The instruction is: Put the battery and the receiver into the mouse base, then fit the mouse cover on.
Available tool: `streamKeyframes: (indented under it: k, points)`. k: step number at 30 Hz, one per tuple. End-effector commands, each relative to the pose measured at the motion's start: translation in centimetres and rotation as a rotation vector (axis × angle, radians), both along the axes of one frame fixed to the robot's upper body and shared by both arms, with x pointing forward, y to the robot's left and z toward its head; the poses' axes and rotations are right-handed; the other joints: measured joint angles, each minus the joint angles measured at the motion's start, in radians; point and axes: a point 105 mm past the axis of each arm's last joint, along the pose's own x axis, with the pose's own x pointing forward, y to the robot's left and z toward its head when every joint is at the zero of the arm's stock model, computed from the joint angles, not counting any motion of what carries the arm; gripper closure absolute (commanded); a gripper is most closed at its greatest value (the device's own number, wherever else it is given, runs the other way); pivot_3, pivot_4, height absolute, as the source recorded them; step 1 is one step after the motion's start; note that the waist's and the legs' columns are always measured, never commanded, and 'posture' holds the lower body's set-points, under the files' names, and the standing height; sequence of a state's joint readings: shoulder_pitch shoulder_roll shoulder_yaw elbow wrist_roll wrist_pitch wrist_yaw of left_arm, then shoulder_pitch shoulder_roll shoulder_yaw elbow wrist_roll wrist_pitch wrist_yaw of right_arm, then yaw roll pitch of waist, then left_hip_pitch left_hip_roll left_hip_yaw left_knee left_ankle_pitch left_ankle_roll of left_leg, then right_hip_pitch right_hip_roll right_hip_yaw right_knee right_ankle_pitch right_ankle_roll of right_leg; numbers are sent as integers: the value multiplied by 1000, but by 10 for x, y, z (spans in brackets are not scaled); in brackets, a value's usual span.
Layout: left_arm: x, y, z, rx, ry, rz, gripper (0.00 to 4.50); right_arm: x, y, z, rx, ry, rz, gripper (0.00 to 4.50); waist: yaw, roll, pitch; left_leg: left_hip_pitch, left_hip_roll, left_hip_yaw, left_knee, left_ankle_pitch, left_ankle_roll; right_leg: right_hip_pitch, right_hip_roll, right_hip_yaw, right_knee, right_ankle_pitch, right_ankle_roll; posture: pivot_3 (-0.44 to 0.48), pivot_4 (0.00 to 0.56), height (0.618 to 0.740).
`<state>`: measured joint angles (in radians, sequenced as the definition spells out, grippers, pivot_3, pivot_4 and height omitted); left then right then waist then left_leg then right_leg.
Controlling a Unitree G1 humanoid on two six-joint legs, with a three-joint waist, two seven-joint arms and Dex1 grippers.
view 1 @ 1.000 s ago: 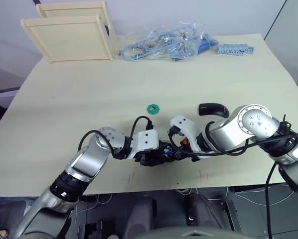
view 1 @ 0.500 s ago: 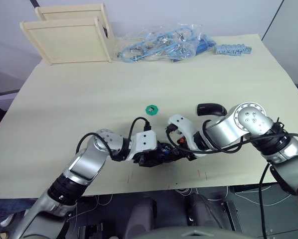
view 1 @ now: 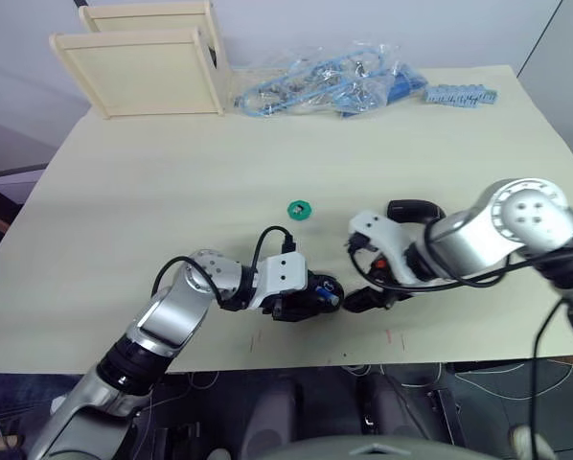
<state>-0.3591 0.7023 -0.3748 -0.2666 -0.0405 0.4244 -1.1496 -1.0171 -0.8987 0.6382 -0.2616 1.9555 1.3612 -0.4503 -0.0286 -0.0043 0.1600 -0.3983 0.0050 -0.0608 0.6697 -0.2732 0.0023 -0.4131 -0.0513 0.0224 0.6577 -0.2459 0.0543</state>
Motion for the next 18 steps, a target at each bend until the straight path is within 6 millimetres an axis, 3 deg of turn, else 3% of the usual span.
streamKeyframes:
  k: [1,3,7,10,13,18]
  points:
    - [-7,1,-14,34,52,-7,1552,-12,17,26,222,-110,3,143,0,-1,0,0,0,0,-1,0,0,0,0,-1,0,0,0,0,150,740]
    - [-8,1,-13,35,53,-7,1552,-25,14,30,213,-188,54,143,0,0,0,0,1,0,0,0,0,1,1,-1,0,0,0,0,150,740]
    - [-8,3,-11,40,51,-7,1552,-30,7,43,329,-425,77,143,1,-1,0,0,0,-1,0,0,0,1,0,-1,1,0,0,0,150,740]
    - [-8,4,-10,40,50,-7,1552,-35,-2,39,371,-447,91,143,8,-1,0,0,0,0,0,0,0,1,1,-1,0,0,0,0,150,740]
    - [-10,4,-10,40,52,-6,1552,-47,2,39,487,-444,177,143,8,-1,0,2,1,2,0,0,0,1,2,0,1,0,0,0,150,740]
    - [-11,5,-10,43,56,3,1552,-48,16,27,595,-523,224,143,10,-2,0,2,1,3,0,0,0,1,3,0,1,0,0,0,150,740]
